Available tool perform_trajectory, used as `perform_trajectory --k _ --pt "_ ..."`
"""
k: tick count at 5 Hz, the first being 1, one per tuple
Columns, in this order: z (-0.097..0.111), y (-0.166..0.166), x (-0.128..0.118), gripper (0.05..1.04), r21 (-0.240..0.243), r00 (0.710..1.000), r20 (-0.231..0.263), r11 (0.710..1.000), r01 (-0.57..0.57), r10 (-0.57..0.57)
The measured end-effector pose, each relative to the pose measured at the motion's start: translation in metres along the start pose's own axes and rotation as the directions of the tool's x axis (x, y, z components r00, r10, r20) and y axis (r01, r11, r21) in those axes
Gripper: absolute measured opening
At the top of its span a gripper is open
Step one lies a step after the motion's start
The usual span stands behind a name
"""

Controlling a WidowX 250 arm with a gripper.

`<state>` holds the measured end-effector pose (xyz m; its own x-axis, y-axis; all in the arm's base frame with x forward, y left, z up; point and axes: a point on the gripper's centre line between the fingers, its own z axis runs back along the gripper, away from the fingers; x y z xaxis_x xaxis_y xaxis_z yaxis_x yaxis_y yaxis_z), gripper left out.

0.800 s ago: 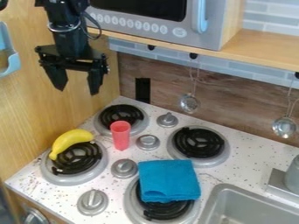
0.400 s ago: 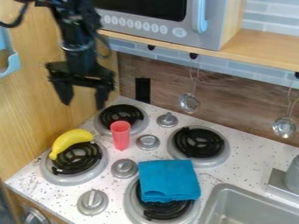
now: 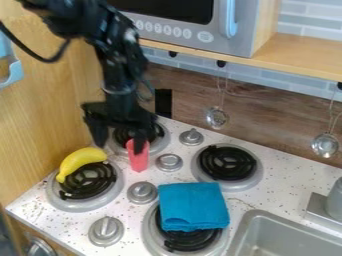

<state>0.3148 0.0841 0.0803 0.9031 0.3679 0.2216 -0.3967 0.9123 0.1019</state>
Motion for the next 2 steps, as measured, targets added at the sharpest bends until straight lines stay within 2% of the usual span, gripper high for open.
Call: perform_trajectory --k 2 --pt "-0.037 -0.045 -0.015 1.005 -0.034 0.996 -0.043 0.997 0.071 -0.073"
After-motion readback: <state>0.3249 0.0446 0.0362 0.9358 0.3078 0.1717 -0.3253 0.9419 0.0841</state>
